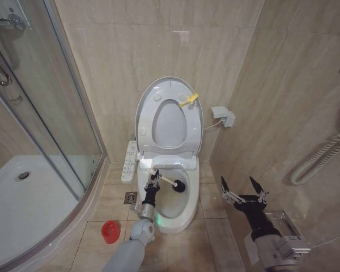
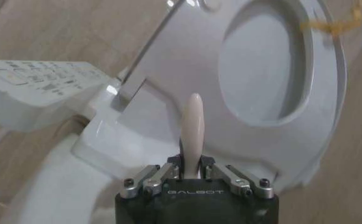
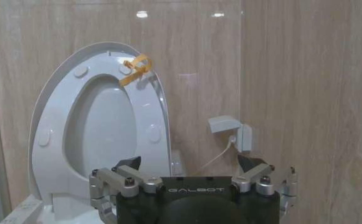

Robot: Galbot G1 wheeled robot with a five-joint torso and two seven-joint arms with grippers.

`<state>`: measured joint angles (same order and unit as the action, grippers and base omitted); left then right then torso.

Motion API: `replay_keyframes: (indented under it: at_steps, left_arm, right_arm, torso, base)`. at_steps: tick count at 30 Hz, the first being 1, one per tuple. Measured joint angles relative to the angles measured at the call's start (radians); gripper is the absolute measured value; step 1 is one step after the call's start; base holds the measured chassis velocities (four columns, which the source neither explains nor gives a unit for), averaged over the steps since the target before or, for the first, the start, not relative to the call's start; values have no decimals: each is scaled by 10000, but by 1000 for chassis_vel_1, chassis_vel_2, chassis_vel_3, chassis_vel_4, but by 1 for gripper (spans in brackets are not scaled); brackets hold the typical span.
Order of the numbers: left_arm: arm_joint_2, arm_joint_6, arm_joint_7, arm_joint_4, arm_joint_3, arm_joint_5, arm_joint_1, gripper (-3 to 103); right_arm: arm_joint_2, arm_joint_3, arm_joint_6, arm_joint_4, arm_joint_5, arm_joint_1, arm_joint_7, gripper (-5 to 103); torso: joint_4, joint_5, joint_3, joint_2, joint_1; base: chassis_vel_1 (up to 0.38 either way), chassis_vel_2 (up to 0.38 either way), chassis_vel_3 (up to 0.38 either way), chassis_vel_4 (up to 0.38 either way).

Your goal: Open the toilet lid, clean the toilet bowl with a toilet brush, close the toilet lid, and flush.

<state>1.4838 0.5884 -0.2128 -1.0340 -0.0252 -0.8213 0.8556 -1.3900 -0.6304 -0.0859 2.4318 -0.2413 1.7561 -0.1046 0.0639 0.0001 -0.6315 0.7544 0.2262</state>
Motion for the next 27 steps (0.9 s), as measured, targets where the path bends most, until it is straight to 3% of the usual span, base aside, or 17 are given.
replay_keyframes:
  at_steps: [1, 4, 5, 7, 9, 13, 15, 16, 22, 27]
  left_arm:
    - [0, 0, 0, 0, 0, 0, 0, 19]
    - [-21, 195, 52, 479, -199, 1352, 23, 19]
    - [-21, 195, 52, 479, -199, 1352, 23, 19]
    - [-28, 390, 337, 821, -349, 2538, -26, 19]
    - [-6, 474, 559, 904, -420, 2873, -66, 19]
    - [96, 475, 639, 697, -340, 2003, -69, 19]
    - [390, 417, 726, 354, -227, 490, -70, 19]
    - [491, 387, 734, 316, -199, 223, -73, 19]
    - [745, 399, 535, 598, -207, 134, -146, 19]
    - [485, 382, 517, 778, -235, 1159, -55, 19]
  right_arm:
    - [0, 0, 0, 0, 0, 0, 0, 100]
    - [0, 0, 0, 0, 0, 0, 0, 100]
    - [0, 0, 0, 0, 0, 0, 0, 100]
    - [0, 0, 0, 0, 0, 0, 0, 100]
    - [0, 0, 0, 0, 0, 0, 0, 100]
    - [0, 0, 0, 0, 0, 0, 0, 100]
    - [0, 0, 0, 0, 0, 0, 0, 100]
    - [0, 0, 0, 0, 0, 0, 0, 100]
    - [0, 0, 0, 0, 0, 0, 0, 100]
    - [0, 0, 0, 0, 0, 0, 0, 100]
  torso:
    - [0, 0, 0, 0, 0]
    - [0, -1, 0, 0, -1]
    - [0, -1, 0, 0, -1]
    - [1, -1, 0, 0, -2]
    - [1, -1, 0, 0, -2]
    - [-1, 0, 0, 0, -1]
    - [5, -1, 1, 1, -2]
    - [5, -1, 1, 0, -1]
    - [-2, 1, 1, 1, -2]
    - [3, -2, 1, 1, -2]
  base:
    - [0, 0, 0, 0]
    - [0, 0, 0, 0]
    - [0, 0, 0, 0]
    - [0, 0, 0, 0]
    - [0, 0, 0, 0]
    - [0, 0, 0, 0]
    - [0, 0, 0, 0]
    - [0, 0, 0, 0]
    - [0, 0, 0, 0]
    - [0, 0, 0, 0]
